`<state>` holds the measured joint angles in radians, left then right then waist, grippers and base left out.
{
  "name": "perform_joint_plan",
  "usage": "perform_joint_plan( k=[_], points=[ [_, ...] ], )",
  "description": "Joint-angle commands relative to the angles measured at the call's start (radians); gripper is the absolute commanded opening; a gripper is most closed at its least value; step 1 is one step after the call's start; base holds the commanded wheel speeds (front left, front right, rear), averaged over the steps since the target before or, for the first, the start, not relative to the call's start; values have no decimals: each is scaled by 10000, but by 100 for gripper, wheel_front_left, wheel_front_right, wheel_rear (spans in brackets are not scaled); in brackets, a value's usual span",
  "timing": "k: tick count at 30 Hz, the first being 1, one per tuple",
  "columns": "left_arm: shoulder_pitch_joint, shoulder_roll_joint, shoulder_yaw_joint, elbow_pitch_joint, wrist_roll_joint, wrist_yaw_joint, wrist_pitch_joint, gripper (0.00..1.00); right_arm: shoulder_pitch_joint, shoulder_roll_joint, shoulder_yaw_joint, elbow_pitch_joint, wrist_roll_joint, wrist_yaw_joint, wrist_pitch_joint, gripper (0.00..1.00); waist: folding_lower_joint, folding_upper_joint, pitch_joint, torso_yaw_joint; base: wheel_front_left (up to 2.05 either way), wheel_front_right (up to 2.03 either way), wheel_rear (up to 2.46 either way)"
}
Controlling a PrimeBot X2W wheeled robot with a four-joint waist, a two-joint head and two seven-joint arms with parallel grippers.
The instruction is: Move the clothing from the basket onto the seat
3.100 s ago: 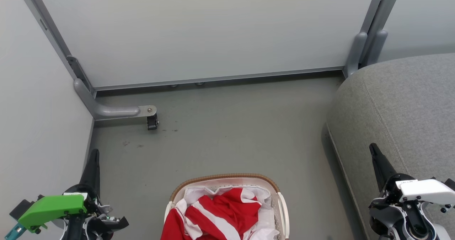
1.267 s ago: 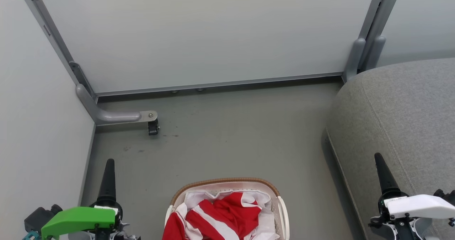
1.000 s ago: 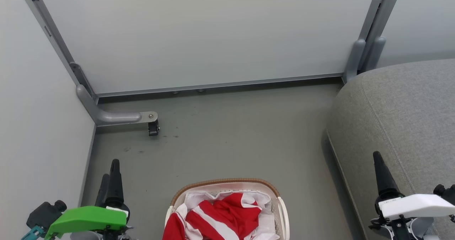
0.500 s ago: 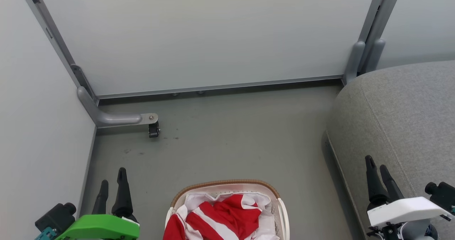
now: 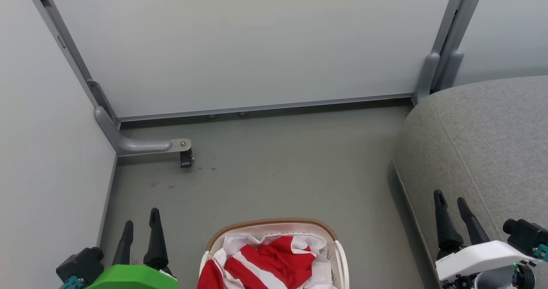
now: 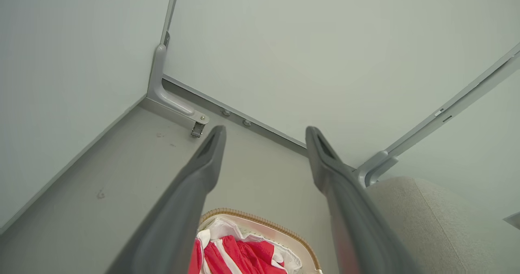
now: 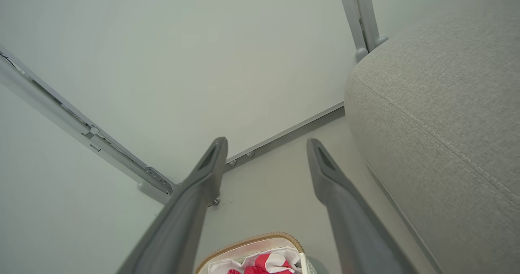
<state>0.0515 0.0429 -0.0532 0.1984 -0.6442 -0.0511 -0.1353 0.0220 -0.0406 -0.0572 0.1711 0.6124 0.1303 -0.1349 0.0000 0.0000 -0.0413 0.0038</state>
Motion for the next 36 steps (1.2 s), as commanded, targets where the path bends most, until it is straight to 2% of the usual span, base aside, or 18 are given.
perform_joint_plan(
  k=[1,36],
  points=[
    [45,73,-35,-53,321,63,-118,100,46,-75,-7,-99,-370,4,-119,100,0,0,-9,-1,0,0,0],
    [439,97,-463,922,2764,117,-923,100,458,-106,-13,106,-3733,5,-912,100,0,0,-219,-11,0,0,0]
  ],
)
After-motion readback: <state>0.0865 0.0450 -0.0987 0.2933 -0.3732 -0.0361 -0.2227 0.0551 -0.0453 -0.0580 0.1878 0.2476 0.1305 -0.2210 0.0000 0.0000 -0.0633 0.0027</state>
